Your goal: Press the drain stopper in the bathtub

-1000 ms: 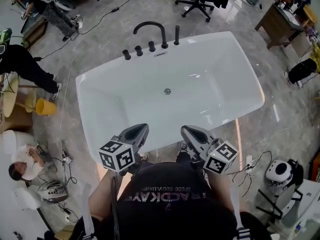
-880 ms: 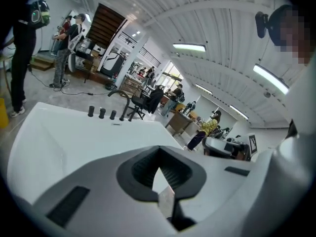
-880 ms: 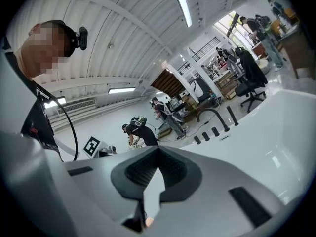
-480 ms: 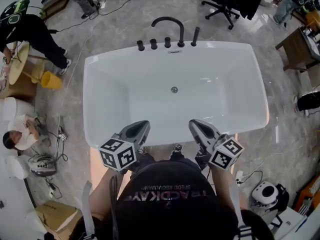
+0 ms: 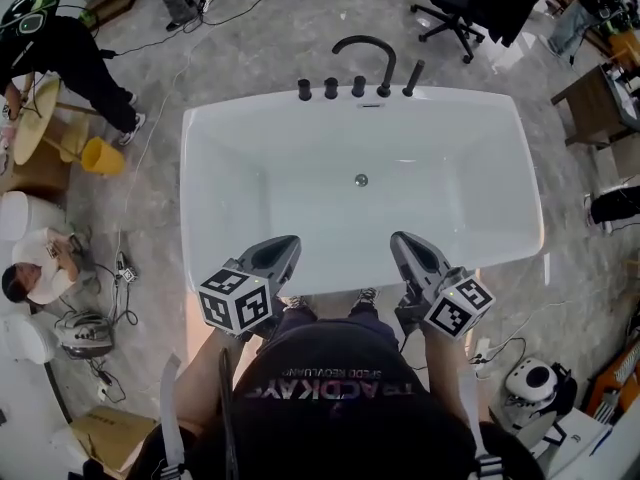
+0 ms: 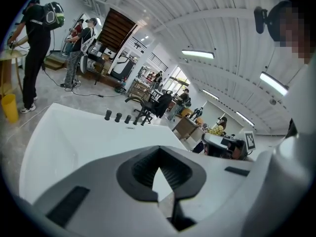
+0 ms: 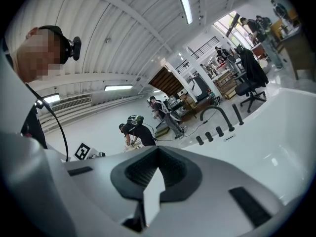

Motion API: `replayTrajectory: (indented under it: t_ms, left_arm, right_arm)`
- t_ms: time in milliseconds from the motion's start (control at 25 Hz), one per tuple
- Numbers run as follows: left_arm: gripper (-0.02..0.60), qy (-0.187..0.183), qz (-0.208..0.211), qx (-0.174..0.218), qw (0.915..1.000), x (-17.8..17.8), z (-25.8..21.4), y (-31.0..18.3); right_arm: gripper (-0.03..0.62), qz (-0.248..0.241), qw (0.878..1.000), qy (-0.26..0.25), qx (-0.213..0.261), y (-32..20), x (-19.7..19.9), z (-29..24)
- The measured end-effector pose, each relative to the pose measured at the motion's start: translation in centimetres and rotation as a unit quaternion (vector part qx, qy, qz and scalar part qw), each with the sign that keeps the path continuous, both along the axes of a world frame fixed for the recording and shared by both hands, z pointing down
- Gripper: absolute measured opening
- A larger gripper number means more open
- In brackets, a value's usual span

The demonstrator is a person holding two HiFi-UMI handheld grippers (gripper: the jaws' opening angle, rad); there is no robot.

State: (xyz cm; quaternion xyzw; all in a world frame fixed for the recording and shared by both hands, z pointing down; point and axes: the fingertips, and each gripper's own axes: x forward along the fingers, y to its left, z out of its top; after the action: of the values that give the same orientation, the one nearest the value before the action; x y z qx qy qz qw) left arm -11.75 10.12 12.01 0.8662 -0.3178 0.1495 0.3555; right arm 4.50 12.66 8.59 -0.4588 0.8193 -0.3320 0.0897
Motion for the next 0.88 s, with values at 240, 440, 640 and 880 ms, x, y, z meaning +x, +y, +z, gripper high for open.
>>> replayTrajectory:
  t_ms: [240, 440, 640, 880]
  left_arm:
    - [0.003, 0.015, 0.029, -0.007, 0.9995, -2.6, 0.8, -0.4]
    - [0.003, 0.019, 0.049, -0.012, 0.9986, -3.0, 1.6, -0.6]
    - [0.003, 0.028, 0.041, -0.002, 0.9988, -2.7, 1.3, -0.4]
    - [0.003, 0.015, 0.004, -0.006, 0.9999, -0.3, 2.8, 0.0]
  right_arm:
    - [0.015, 0.03, 0.999, 0.02, -0.001, 0.3, -2.8, -0.3]
    - [0.015, 0.049, 0.998, 0.033, -0.003, 1.3, -3.8, -0.5]
    - [0.015, 0.045, 0.998, 0.038, -0.009, 1.8, -3.2, 0.3]
    - [0.015, 0.012, 0.999, 0.042, 0.004, 0.7, 0.1, 0.8]
